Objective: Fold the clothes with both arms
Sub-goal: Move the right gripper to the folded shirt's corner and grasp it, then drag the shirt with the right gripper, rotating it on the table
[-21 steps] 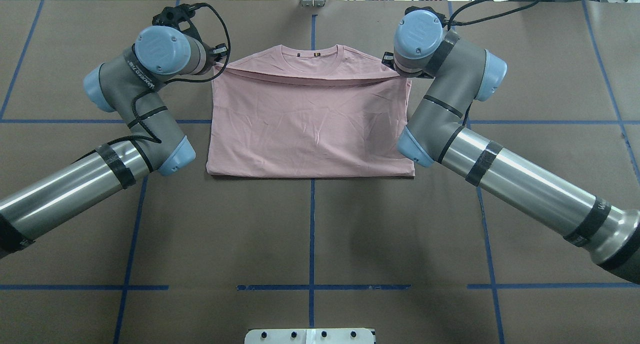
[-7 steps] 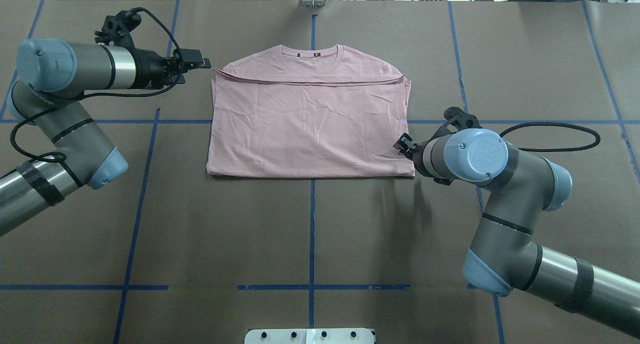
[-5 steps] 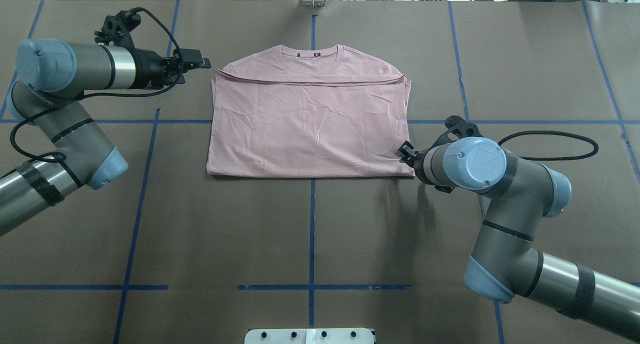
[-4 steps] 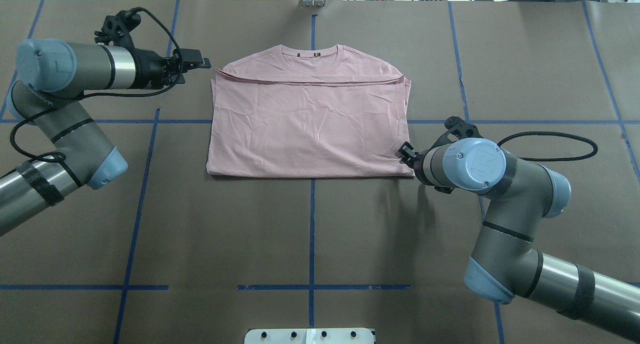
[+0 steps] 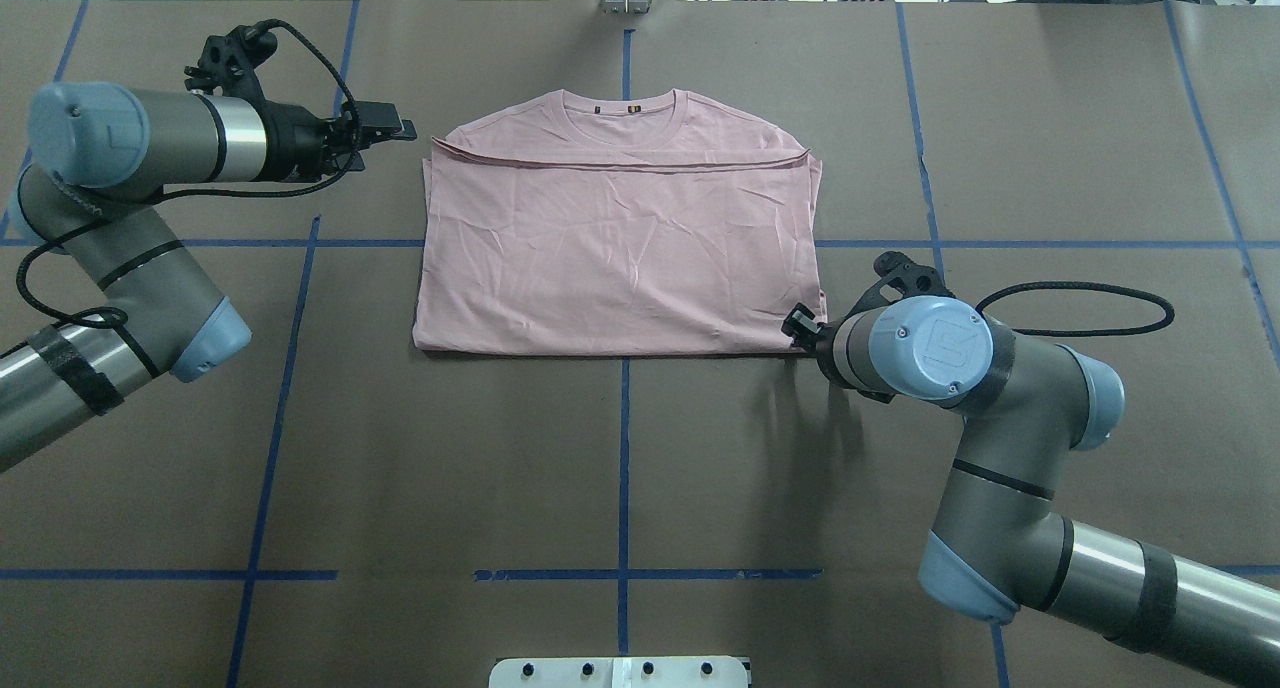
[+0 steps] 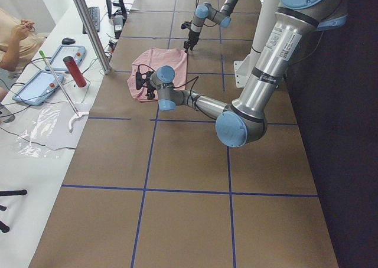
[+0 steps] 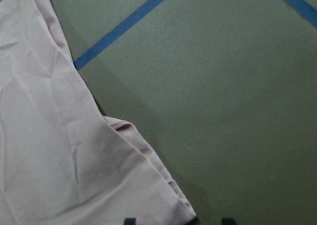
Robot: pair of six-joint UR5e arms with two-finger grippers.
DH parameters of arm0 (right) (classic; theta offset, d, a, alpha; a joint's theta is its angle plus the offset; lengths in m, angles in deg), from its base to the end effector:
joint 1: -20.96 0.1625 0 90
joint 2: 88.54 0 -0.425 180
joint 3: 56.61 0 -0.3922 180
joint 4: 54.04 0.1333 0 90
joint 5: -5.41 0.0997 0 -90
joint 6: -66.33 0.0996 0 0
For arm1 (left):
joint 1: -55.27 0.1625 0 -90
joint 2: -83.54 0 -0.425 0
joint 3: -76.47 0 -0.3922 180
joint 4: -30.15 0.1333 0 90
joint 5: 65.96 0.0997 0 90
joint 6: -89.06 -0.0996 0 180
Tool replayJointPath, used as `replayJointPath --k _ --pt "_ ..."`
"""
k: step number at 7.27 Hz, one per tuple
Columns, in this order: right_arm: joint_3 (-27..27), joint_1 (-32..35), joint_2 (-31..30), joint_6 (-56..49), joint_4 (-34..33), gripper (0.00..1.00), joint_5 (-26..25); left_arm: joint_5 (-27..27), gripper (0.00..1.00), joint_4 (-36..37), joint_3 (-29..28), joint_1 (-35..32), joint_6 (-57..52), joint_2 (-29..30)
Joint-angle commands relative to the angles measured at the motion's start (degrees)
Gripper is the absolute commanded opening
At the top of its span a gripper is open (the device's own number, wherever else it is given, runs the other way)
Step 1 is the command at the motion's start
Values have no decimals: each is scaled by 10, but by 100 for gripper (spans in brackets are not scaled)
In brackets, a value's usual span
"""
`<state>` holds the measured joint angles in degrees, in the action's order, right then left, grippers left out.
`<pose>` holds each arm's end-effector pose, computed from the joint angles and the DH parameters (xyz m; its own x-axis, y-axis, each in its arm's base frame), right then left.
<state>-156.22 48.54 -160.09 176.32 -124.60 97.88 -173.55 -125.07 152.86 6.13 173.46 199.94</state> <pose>-0.4910 -0.4020 0.3749 0.4142 0.6017 0.6829 -0.6129 0.7391 -0.2794 0.3701 -0.5856 0.3786 0.1867 -0.0737 -0.9796 0.5118 0.8585 0.0330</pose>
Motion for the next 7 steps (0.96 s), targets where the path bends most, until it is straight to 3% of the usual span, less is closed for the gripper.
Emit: replayJointPath --k 1,2,3,7 --pt "2 1 0 -2 -1 58 -1 0 94 0 1 0 1 1" --pt "2 3 0 -2 -1 37 -1 0 94 0 0 0 -1 0" --pt "0 6 1 -3 -1 3 -1 0 94 0 0 0 1 -1" --pt "-14 18 3 -4 -2 0 2 0 94 0 -2 1 -1 -1"
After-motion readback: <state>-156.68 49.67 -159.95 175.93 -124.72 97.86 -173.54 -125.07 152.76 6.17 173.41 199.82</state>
